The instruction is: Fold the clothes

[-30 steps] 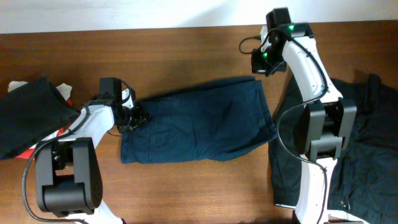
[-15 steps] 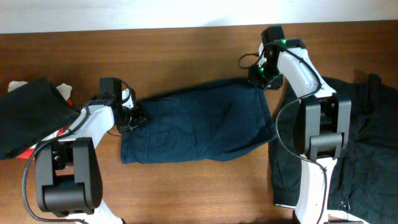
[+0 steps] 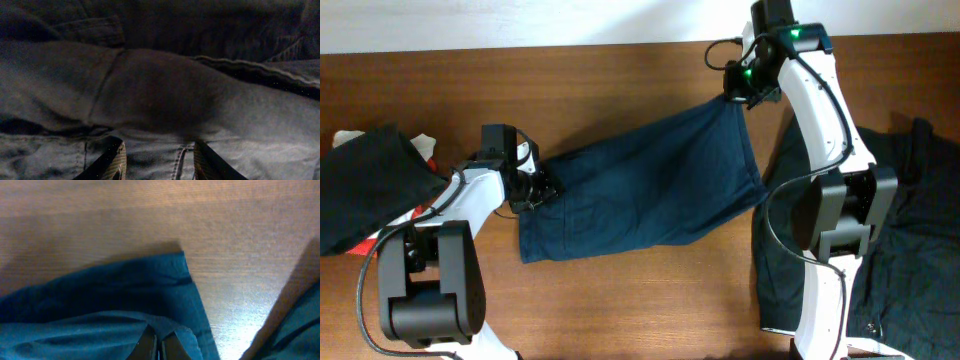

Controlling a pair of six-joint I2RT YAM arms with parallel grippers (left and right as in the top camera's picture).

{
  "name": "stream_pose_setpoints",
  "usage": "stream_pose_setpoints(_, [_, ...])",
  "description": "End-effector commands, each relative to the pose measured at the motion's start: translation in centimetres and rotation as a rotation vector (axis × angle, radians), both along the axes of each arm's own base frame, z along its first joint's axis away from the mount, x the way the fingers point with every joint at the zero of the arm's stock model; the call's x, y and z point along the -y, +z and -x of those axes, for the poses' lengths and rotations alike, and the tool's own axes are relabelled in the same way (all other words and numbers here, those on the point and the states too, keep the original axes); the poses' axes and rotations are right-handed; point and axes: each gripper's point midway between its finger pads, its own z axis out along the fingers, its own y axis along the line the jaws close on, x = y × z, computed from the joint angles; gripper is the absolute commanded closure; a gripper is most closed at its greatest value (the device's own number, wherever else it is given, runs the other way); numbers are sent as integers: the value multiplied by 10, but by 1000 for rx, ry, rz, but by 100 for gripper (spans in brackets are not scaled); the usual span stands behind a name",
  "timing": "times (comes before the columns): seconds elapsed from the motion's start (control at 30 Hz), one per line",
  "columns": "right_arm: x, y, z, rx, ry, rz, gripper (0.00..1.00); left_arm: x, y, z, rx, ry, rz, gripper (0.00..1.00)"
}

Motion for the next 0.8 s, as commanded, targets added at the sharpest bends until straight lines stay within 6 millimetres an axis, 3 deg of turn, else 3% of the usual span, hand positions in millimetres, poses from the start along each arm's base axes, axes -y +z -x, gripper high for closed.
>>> stream_pose_setpoints(0.0, [13,-1,-3,10,-14,42,96,-9,-23,11,-63,1,-53,56])
stream_pose_setpoints(0.13, [15,-48,-5,-61,-17,61,94,-9,-23,11,-63,1,-53,56])
stream_pose_setpoints(0.2, [28,-67,-1,-105,-37,128,67,-9,-23,11,-64,1,-53,56])
stream_pose_setpoints(0.27, [37,-65,4,-122,-51,157,61,-9,-23,12,-67,1,-53,56])
stream_pose_setpoints(0.37, [50,-37,17,-137,-74,155,60,-9,-23,11,-63,1,-53,56])
stream_pose_setpoints(0.4, [53,-27,25,-155,-78,152,60,-10,-23,11,-63,1,-53,56])
stream_pose_setpoints(0.43, [55,-13,47,-211,-74,143,60,-9,-23,11,-63,1,-53,56])
stream_pose_setpoints(0.57, [54,-12,115,-473,13,149,61,-10,-23,11,-63,1,-53,56])
stream_pose_setpoints(0.77, [7,-27,164,-633,125,-127,64,-9,-23,11,-63,1,-53,56])
